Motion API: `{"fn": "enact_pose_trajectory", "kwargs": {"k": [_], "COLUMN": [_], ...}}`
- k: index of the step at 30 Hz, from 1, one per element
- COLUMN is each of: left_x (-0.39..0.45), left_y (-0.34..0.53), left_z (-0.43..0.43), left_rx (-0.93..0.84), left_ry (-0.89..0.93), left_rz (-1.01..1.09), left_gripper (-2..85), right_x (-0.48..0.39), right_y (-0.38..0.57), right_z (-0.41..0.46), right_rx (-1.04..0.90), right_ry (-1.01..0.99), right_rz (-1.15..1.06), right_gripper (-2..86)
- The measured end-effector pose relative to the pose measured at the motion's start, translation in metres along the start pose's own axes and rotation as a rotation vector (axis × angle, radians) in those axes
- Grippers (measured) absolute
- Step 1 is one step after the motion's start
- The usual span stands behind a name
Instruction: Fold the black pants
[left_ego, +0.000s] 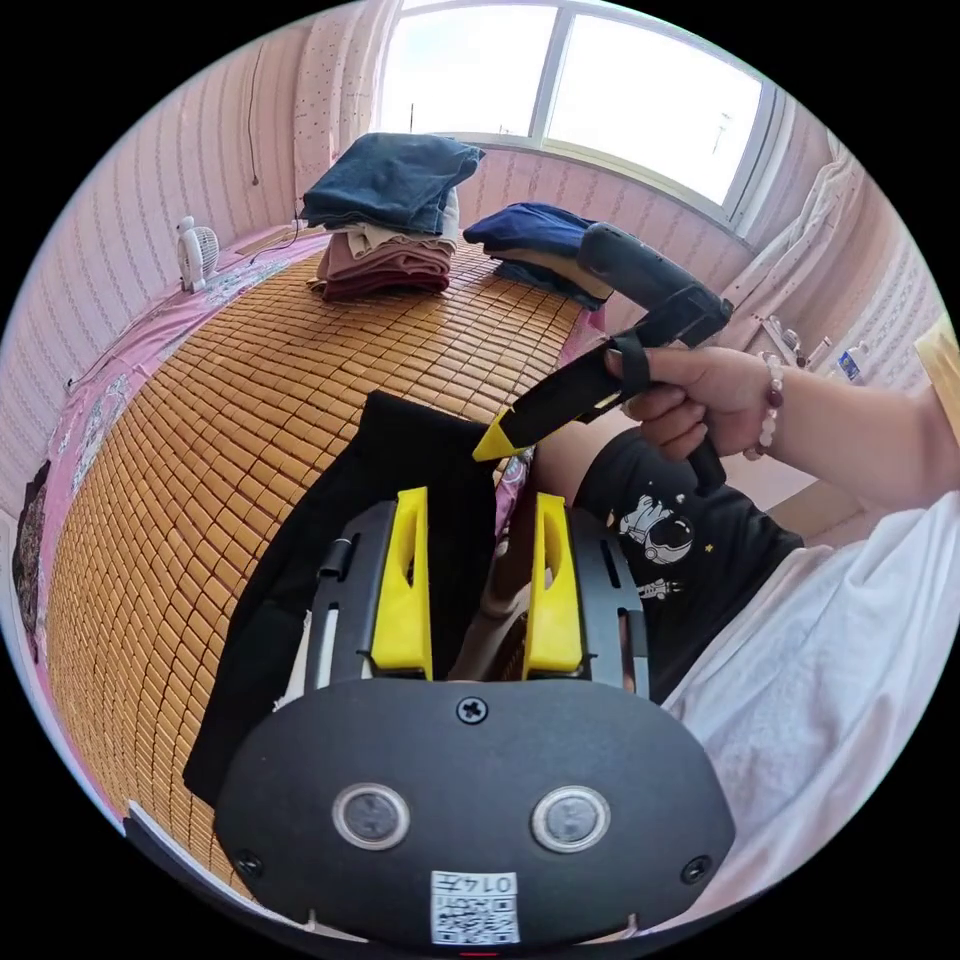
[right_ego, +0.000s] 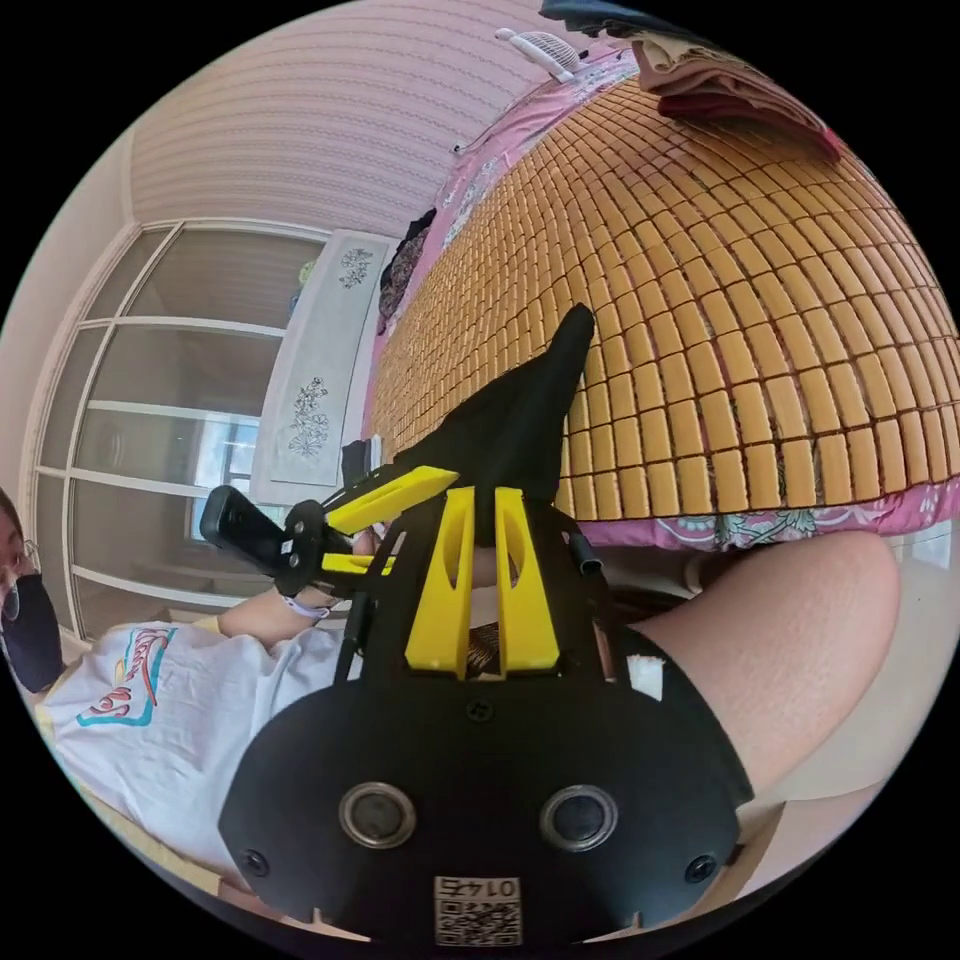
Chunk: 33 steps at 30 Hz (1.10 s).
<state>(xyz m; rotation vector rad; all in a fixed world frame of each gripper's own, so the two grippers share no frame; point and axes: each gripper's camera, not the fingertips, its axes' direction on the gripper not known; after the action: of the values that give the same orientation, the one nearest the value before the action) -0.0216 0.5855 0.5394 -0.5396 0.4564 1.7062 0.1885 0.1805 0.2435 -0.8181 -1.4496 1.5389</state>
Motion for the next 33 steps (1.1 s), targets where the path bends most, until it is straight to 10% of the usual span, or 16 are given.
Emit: {"fn": "enact_pose_trajectory", "kwargs": {"k": [12,18,33], "left_x": [0.012,0.015,-0.029], "left_y": [-0.002,0.005,-0.004], "left_z": [0.019,0.004,-0.057], "left_rx": [-0.135,-0.120,0.277], "left_ry": [-0.030,0.025,0.179], "left_rz": [0.001,0.034,-0.111], "left_gripper": [3.7,3.8,4.0], "right_x": [0.083,0.108,0.032], "right_y": [0.026,0.013,0.003], "right_z": [-0.040,-0.019,-0.096], "right_rx": [0.096,0.031,0.212], "right_ry": [-0.021,-0.167,-0.098], "right_rz": [0.178,0.187,-0.184], "right_gripper": [16.3,5.0,3.2]}}
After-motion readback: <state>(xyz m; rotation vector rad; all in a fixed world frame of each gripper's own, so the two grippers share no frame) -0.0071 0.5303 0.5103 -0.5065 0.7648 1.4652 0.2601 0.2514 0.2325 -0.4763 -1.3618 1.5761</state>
